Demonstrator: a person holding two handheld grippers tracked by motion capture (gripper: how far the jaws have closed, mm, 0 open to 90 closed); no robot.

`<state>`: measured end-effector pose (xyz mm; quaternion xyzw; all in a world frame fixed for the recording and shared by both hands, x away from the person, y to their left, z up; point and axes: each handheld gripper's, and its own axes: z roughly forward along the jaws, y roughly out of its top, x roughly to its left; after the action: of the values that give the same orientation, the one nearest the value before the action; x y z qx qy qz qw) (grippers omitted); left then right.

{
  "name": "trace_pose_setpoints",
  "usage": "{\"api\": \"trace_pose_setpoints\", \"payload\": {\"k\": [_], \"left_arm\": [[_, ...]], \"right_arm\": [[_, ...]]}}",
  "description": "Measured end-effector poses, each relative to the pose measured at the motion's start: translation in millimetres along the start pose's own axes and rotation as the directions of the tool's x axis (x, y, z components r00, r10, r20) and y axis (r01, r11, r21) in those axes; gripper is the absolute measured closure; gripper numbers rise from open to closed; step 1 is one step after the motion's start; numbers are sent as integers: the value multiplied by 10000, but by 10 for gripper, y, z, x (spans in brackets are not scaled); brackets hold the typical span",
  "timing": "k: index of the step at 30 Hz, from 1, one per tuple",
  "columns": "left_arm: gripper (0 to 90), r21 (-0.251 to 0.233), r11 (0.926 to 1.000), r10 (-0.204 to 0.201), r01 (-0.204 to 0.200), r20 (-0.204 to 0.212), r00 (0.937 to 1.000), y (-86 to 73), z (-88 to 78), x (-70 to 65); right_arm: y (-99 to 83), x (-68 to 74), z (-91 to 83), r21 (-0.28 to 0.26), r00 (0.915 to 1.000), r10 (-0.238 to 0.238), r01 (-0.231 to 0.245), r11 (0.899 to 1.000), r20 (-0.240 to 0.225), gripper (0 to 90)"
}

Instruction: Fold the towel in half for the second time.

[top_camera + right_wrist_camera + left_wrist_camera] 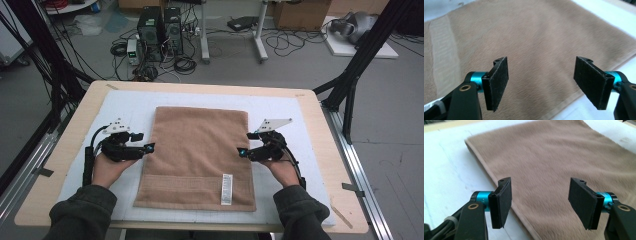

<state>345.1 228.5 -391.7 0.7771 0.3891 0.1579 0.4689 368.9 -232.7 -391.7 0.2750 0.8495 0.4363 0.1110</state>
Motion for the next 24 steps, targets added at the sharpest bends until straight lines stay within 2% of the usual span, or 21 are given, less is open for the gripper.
{"api": "trace_pose_setpoints", "payload": {"k": [6, 8, 10, 11, 13, 15, 19, 21, 24], "left_arm": [[370, 17, 9996, 265, -265, -311, 9992, 236, 111, 60], [386, 13, 9998, 222, -222, -396, 9990, 310, 169, 118], [390, 84, 9993, 356, -351, -740, 9966, 364, 238, 190], [396, 28, 9998, 199, -197, -719, 9972, 373, 278, 241], [403, 165, 9998, 160, -144, -989, 9950, 357, 391, 330], [416, 349, 9993, -97, 134, -1036, 9946, 300, 521, 418], [437, 1043, 9932, -354, 510, -1463, 9886, 173, 734, 547], [445, 1339, 9870, -657, 887, -1675, 9837, 121, 815, 562], [479, 1472, 9859, -499, 791, -1923, 9801, 96, 907, 533]], "right_arm": [[226, -178, -36, 137, 9992, -215, 210, 9997, 333, 279], [286, -264, -23, 134, 9991, -109, 104, 9999, 407, 280], [341, -345, 1, 79, 9979, -178, 174, 9998, 620, 294], [358, -388, 24, 100, 9977, 11, -18, 9999, 673, 292], [372, -466, 101, 346, 9961, 44, -75, 9994, 879, 293], [348, -549, 195, 408, 9948, 140, -182, 9990, 1012, 297], [243, -683, 389, 855, 9902, 256, -377, 9956, 1375, 318], [173, -756, 466, 1108, 9870, 578, -748, 9910, 1497, 317], [82, -834, 555, 1396, 9811, 835, -1086, 9842, 1747, 319]]}}
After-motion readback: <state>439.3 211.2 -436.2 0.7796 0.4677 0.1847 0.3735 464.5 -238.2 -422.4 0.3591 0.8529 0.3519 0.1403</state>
